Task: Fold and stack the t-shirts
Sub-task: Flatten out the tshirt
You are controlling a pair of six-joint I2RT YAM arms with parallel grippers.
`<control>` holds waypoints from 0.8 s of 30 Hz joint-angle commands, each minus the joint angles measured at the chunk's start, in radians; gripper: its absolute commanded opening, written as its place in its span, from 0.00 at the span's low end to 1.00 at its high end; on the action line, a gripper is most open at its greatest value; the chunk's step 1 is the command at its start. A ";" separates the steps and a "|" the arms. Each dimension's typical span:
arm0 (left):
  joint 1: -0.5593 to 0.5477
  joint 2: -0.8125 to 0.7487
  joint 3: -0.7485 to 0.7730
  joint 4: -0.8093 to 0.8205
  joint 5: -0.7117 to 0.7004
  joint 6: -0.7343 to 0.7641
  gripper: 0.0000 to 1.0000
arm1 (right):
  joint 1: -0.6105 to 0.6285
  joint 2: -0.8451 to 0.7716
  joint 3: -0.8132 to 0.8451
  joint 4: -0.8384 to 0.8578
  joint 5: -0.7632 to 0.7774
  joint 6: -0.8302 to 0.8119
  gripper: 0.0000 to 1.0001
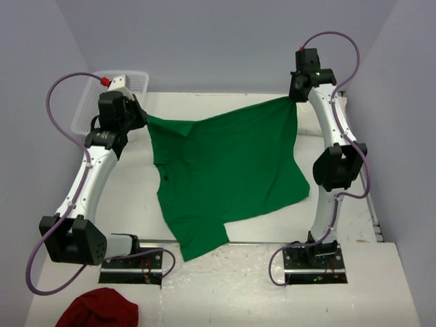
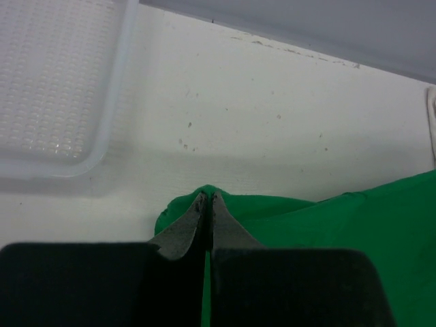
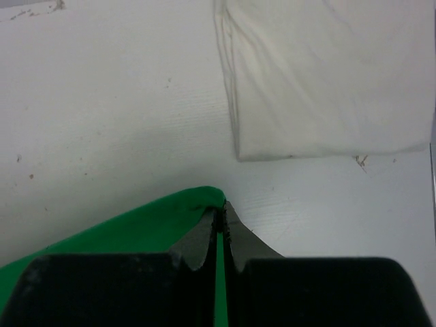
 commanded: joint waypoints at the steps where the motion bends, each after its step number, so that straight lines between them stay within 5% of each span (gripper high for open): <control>1: -0.002 -0.019 0.028 -0.030 -0.042 0.030 0.00 | -0.023 -0.076 0.027 0.029 -0.006 -0.020 0.00; 14: -0.005 -0.008 -0.024 -0.012 0.026 -0.002 0.00 | -0.029 0.042 0.027 0.038 -0.075 -0.023 0.00; 24: -0.120 -0.052 -0.111 0.006 0.026 -0.083 0.00 | -0.019 0.051 -0.073 0.061 -0.083 -0.004 0.00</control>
